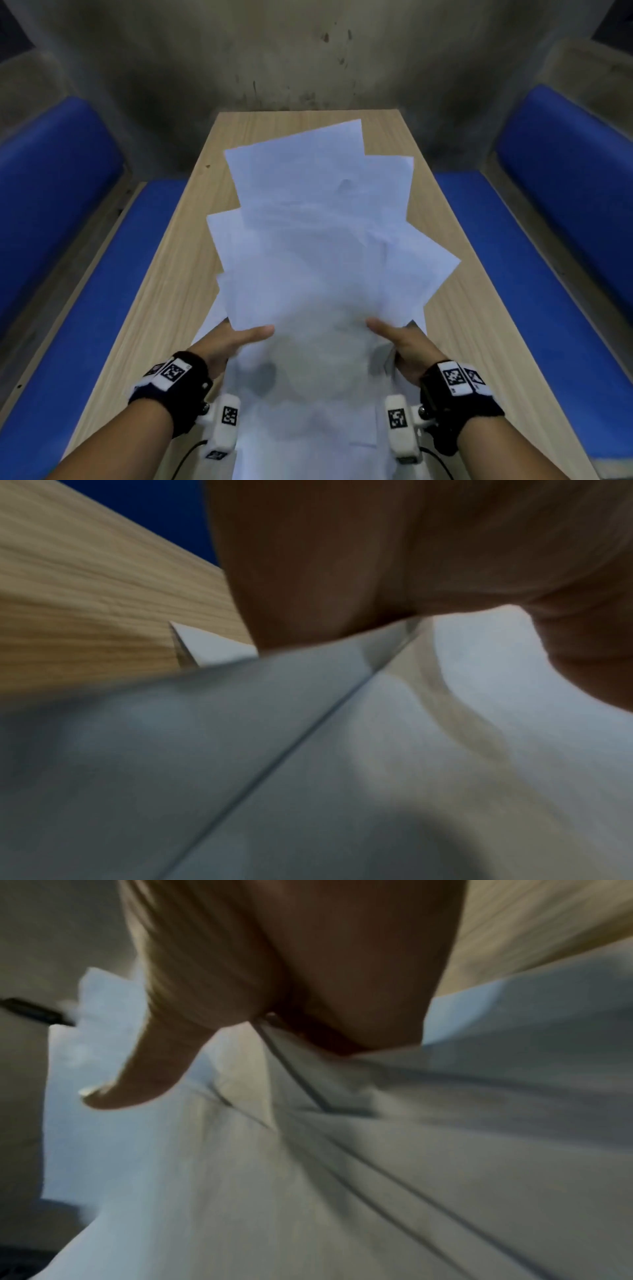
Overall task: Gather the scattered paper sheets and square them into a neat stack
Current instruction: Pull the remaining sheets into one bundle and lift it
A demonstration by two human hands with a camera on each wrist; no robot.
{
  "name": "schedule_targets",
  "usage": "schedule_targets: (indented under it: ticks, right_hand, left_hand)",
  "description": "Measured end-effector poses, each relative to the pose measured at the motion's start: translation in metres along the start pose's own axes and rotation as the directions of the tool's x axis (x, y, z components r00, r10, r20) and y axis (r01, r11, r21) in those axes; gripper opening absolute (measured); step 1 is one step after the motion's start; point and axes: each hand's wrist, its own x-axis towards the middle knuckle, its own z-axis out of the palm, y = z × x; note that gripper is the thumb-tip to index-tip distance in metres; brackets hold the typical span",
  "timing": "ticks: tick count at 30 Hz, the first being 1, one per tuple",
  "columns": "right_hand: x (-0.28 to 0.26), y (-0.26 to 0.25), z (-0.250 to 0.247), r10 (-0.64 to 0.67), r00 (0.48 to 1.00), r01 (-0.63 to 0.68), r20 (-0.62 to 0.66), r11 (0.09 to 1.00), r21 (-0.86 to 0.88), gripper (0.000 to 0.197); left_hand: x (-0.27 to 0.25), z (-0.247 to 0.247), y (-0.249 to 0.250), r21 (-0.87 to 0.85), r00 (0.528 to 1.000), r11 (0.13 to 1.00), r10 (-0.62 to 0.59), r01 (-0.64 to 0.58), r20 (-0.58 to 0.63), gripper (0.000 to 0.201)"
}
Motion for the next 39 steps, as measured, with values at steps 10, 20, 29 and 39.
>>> schedule_targets:
  ticks: [10,20,29,39]
  right_hand:
    - [-0.002,0.017,-0.002,0.139,0.981,-0.161,-0.135,0.973,-0.166,0.07]
    - [-0.039,-0.018,-0.111,0.397,0.874,-0.386,-0.278,0.917,0.097,0.03]
    - [-0.021,-0.007,-0.089,0.456,0.835,-0.469,-0.307,0.882,0.034,0.039]
    - [0.005,0.006,-0.047,0.376,0.878,-0.424,-0.296,0.899,-0.115,0.034]
  left_hand:
    - [0.016,0.033,0.008,0.371,1.0,0.929,0.018,-0.014,-0.008,0.045]
    - [0.05,-0.051,-0.022,0.706,0.817,0.529,0.04,0.471,-0.575,0.106]
    - [0.065,-0.015,-0.029,0.685,0.818,0.531,-0.027,0.498,-0.574,0.12]
    - [0.071,0.023,-0.03,0.49,0.869,0.827,0.006,0.273,-0.494,0.029]
